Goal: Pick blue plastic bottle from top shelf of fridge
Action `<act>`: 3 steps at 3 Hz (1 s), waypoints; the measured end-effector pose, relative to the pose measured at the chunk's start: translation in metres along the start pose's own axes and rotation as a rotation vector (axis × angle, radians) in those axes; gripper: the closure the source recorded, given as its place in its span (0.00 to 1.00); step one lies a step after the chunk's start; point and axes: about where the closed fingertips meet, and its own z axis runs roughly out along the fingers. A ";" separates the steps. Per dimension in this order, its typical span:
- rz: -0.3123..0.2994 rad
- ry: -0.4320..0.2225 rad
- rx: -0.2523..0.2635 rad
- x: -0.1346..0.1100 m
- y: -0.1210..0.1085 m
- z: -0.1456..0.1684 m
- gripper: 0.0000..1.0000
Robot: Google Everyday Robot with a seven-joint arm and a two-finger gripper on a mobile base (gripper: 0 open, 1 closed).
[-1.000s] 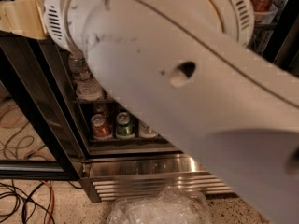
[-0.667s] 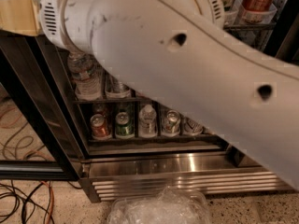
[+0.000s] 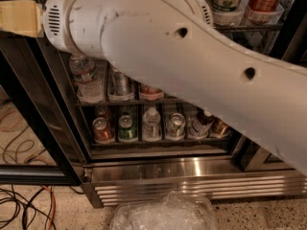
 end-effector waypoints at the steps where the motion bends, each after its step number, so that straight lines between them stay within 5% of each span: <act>1: 0.011 0.020 0.052 0.006 -0.005 -0.004 0.00; 2: -0.060 0.054 0.222 0.020 -0.030 -0.030 0.00; 3: -0.087 0.081 0.333 0.031 -0.037 -0.041 0.00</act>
Offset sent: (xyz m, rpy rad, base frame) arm 0.0296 -0.0141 -0.0699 -0.1839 0.2372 -0.4945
